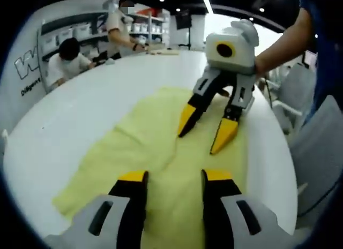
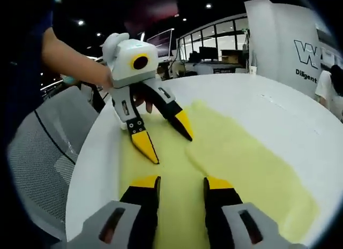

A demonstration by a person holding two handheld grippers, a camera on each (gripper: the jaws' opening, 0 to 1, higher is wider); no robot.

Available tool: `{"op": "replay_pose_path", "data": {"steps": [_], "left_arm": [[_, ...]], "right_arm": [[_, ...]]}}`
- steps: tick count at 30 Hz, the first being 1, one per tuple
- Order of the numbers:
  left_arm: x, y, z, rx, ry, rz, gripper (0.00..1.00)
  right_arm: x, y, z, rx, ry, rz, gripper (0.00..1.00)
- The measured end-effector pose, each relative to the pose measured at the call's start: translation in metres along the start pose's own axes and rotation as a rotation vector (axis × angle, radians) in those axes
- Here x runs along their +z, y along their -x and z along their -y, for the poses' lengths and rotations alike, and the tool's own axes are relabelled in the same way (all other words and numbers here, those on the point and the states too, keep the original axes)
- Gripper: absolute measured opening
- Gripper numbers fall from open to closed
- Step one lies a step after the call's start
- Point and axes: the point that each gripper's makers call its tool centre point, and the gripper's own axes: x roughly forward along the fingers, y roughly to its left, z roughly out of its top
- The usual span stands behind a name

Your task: Fold the garment on the visible template until the final outline fits inside the template.

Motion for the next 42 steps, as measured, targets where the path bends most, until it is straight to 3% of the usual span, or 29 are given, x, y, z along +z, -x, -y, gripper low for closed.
{"op": "replay_pose_path", "data": {"steps": [5,15,20,23,24,30,32,33,35,36,42], "left_arm": [[-0.004,0.003,-0.001,-0.003,0.011,0.007,0.48],[-0.012,0.013,-0.002,-0.008,-0.007,0.009,0.59],[-0.016,0.020,-0.009,0.022,0.015,-0.003,0.75],[-0.027,0.026,-0.006,-0.001,-0.030,-0.035,0.81],[-0.025,0.027,-0.006,0.001,-0.011,-0.019,0.83],[-0.031,0.034,-0.004,0.010,0.003,-0.024,0.88],[-0.030,0.035,-0.003,0.013,0.005,-0.019,0.89],[-0.030,0.036,-0.002,0.014,0.006,-0.018,0.89],[-0.028,0.037,-0.003,0.017,0.008,-0.013,0.89],[-0.029,0.038,-0.003,0.017,0.007,-0.012,0.90],[-0.036,0.043,-0.006,0.022,0.004,-0.018,0.91]], "right_arm": [[-0.007,0.010,0.008,-0.021,0.023,0.001,0.49],[-0.021,0.027,0.022,-0.034,0.056,-0.009,0.70],[-0.025,0.032,0.021,-0.010,0.089,0.017,0.71],[-0.024,0.033,0.020,-0.001,0.095,0.030,0.72],[-0.024,0.033,0.020,0.001,0.099,0.031,0.72],[-0.025,0.043,0.016,0.011,0.113,0.046,0.77],[-0.027,0.047,0.018,-0.002,0.112,0.043,0.86],[-0.041,0.053,0.028,-0.060,0.031,-0.020,0.92],[-0.040,0.058,0.030,-0.048,0.083,0.016,0.97],[-0.044,0.061,0.029,-0.042,0.107,0.002,0.99],[-0.052,0.073,0.027,-0.074,0.048,-0.003,1.00]]}}
